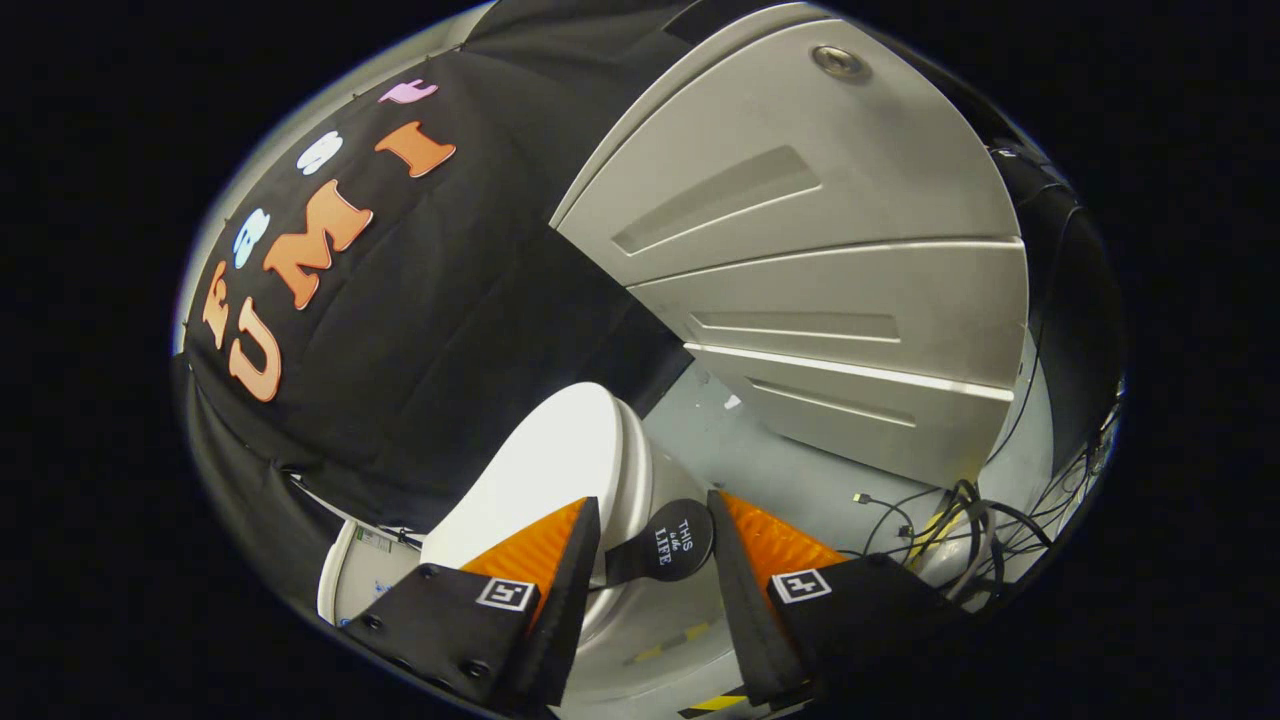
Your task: Open the toilet lid.
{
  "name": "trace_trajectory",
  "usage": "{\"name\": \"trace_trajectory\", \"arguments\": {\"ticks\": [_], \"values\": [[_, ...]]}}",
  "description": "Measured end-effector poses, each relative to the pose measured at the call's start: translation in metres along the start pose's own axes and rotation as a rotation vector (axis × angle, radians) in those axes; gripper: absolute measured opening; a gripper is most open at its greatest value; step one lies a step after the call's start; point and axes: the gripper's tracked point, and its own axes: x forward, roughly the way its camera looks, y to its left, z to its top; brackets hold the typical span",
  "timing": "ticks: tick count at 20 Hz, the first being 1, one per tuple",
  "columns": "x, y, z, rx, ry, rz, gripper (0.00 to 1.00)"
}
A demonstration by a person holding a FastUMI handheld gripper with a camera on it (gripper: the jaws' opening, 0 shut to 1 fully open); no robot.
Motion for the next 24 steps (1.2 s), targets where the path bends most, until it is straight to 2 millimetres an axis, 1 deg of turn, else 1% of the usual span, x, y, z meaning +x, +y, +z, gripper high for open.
{"name": "trace_trajectory", "arguments": {"ticks": [1,2,3,4,5,6,7,8,9,10,18,21,24], "values": [[0.002,-0.004,0.0,0.002,-0.004,-0.016,0.72],[0.004,-0.014,0.005,-0.002,-0.009,-0.038,0.62],[0.008,-0.015,0.001,0.017,-0.008,-0.032,0.53],[0.008,-0.016,0.001,0.028,-0.009,-0.03,0.44],[0.01,-0.016,0.006,0.031,-0.013,-0.016,0.43],[0.009,-0.015,0.008,0.031,-0.015,-0.001,0.35],[0.008,-0.011,0.012,0.041,-0.019,0.017,0.33],[0.006,-0.008,0.015,0.067,-0.021,0.048,0.25],[0.006,-0.004,0.013,0.088,-0.02,0.064,0.16],[0.003,-0.006,0.014,0.093,-0.017,0.07,0.08],[0.006,-0.006,0.014,0.143,-0.017,0.055,0.08],[0.003,-0.003,0.016,0.14,-0.019,0.049,0.08],[0.002,0.0,0.019,0.083,-0.03,0.027,0.08]]}}
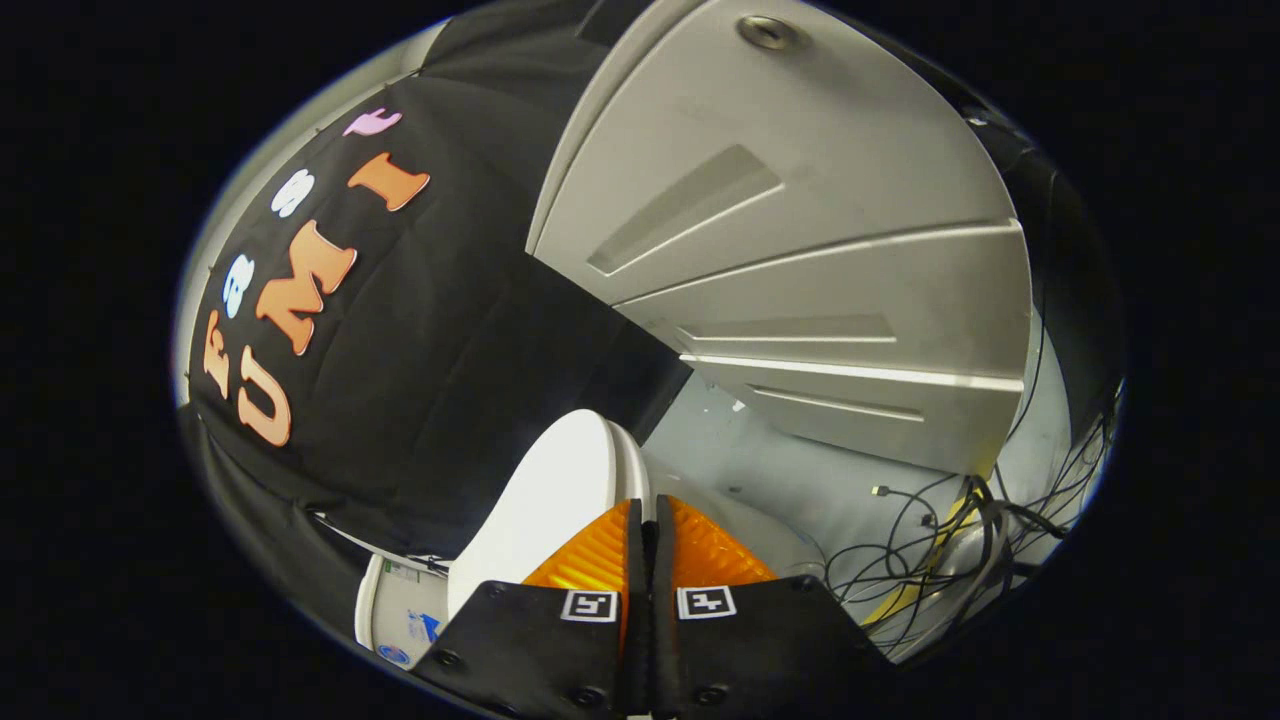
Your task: Open the toilet lid.
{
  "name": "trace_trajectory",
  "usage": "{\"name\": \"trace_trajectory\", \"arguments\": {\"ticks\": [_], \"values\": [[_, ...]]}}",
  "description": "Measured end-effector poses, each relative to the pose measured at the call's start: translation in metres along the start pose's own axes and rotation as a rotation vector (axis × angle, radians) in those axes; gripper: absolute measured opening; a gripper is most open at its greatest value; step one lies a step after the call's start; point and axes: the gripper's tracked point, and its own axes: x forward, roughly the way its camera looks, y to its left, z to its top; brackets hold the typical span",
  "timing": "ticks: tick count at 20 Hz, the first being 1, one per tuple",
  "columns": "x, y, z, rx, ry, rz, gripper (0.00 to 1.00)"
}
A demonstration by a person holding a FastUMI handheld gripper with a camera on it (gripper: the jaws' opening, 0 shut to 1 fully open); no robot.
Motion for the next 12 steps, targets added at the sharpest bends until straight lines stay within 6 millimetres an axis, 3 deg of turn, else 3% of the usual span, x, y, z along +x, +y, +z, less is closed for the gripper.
{"name": "trace_trajectory", "arguments": {"ticks": [7,12], "values": [[-0.004,0.017,0.01,-0.075,-0.027,-0.01,0.08],[-0.002,0.039,0.034,-0.149,-0.145,0.001,0.08]]}}
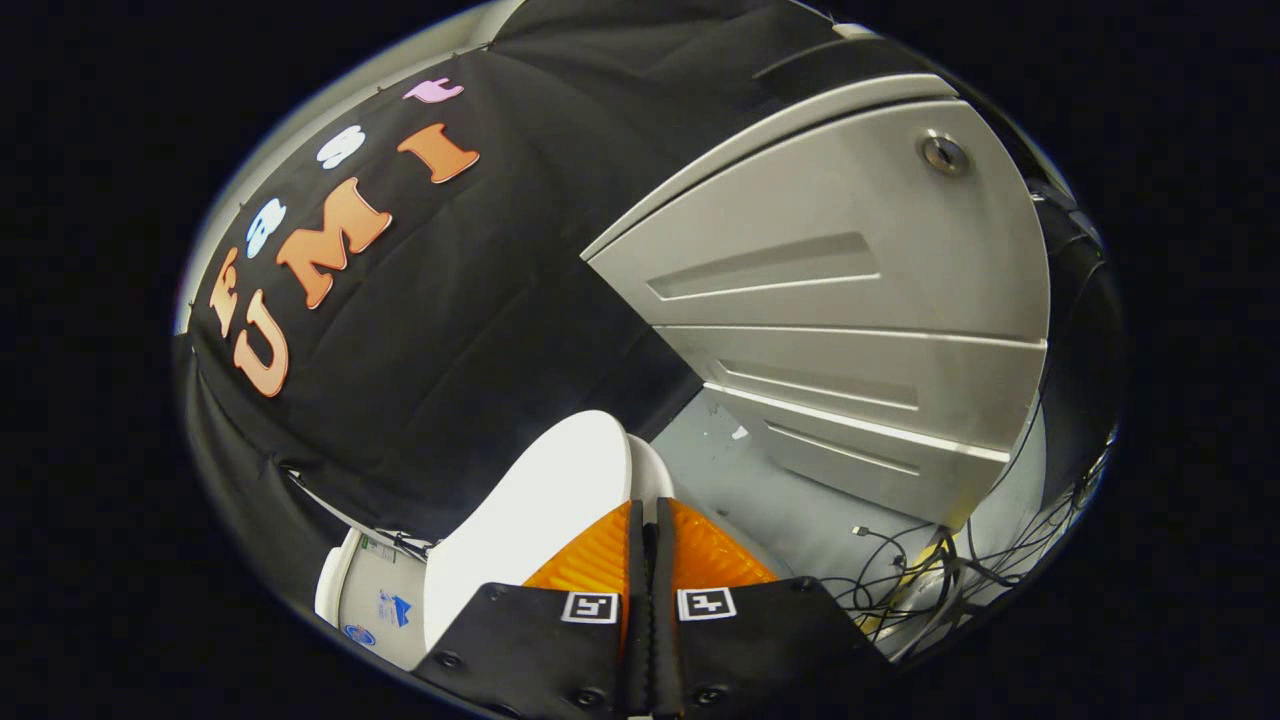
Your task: Open the toilet lid.
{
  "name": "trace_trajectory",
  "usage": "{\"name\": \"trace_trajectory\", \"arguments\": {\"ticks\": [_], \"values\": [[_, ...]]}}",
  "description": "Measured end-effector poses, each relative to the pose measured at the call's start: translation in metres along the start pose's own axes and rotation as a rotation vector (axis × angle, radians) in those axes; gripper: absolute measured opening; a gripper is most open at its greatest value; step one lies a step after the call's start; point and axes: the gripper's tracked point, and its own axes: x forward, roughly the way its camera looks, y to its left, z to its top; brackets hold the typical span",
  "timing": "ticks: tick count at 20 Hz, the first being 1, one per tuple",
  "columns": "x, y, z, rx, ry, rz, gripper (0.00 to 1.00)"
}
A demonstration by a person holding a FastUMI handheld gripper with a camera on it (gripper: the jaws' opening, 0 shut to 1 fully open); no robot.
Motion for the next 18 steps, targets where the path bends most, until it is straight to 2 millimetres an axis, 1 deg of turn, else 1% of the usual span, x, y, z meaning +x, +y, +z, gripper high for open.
{"name": "trace_trajectory", "arguments": {"ticks": [2,5,6,10,13,18], "values": [[-0.002,0.011,0.012,-0.019,-0.031,0.019,0.08],[-0.006,0.03,0.023,-0.11,-0.054,0.043,0.08],[-0.004,0.037,0.032,-0.127,-0.071,0.044,0.08],[-0.013,0.065,0.041,-0.222,-0.08,0.046,0.08],[-0.025,0.094,0.052,-0.29,-0.095,0.078,0.08],[-0.043,0.146,0.072,-0.346,-0.121,0.142,0.08]]}}
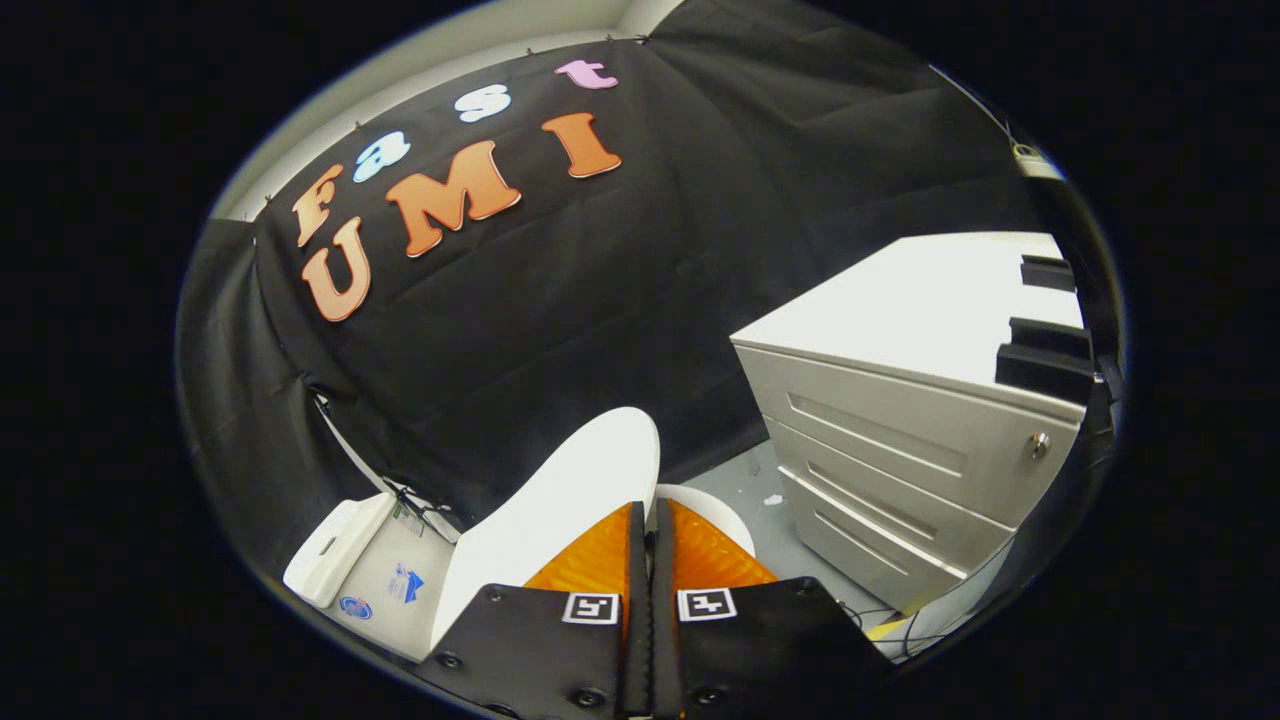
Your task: Open the toilet lid.
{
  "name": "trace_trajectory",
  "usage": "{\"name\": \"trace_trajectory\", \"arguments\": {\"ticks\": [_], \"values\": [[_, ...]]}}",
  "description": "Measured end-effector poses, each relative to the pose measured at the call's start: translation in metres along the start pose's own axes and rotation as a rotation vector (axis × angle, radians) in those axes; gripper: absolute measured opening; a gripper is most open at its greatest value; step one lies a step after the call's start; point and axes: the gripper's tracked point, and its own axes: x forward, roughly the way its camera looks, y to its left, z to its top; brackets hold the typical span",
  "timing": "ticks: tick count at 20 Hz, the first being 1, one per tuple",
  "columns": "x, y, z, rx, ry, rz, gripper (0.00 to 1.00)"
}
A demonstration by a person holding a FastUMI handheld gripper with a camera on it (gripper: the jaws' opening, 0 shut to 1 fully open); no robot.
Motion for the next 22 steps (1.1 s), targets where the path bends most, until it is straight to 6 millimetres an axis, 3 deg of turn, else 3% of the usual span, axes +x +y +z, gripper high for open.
{"name": "trace_trajectory", "arguments": {"ticks": [14,19,22], "values": [[-0.01,0.103,0.052,-0.132,-0.02,0.13,0.08],[-0.007,0.117,0.055,-0.142,0.009,0.127,0.08],[-0.009,0.135,0.063,-0.144,0.0,0.159,0.08]]}}
